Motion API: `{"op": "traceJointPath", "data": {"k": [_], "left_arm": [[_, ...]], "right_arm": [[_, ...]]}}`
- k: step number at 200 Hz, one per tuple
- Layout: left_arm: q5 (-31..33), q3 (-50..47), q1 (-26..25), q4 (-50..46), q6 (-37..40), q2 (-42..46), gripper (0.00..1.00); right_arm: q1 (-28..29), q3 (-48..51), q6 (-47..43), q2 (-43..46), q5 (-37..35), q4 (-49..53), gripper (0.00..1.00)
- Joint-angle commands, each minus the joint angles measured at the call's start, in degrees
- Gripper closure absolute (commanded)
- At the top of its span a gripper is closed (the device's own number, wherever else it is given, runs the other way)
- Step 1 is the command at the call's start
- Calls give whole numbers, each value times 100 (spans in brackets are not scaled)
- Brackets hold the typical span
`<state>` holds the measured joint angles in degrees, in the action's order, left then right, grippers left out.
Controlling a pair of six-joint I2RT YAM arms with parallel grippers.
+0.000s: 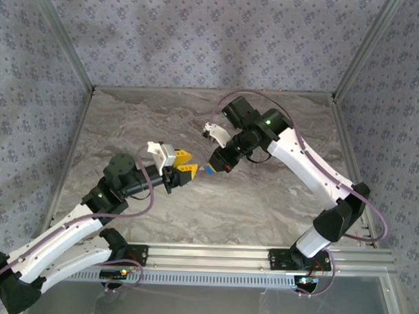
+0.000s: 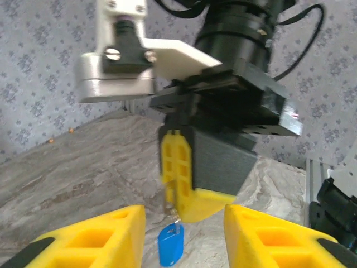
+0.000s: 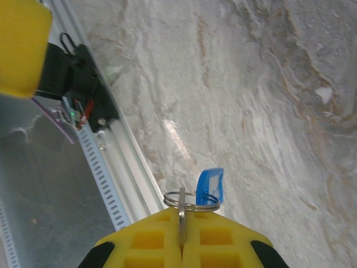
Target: Remove the keys from the keyring
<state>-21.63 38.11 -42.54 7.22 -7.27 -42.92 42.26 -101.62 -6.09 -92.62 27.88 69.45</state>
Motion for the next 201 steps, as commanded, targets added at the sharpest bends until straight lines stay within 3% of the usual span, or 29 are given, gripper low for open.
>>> {"op": "traceJointPath", "data": {"k": [1,35,83,144,175,201], "left_arm": [[-880,-20,275,-195,-511,-75,66],[-1482,-198,336,124,-683,-400,69],[-1823,-145,348,157,-845,-808,57],[-2162,-263,635,1171,-1808,-1087,49],[-2537,-179,1003,1430,-2218,-1312,54],[-2709,-71,1006,1414,-2193,-1476,60]], "right_arm": [[55,-341,-87,-329,-654,748,100],[96,-477,-101,-469,-621,874,100],[146,-639,-189,-520,-398,851,100],[184,-679,-187,-521,-305,845,100],[180,-639,-160,-473,-204,786,100],[177,-633,-157,-444,-85,728,100]]}}
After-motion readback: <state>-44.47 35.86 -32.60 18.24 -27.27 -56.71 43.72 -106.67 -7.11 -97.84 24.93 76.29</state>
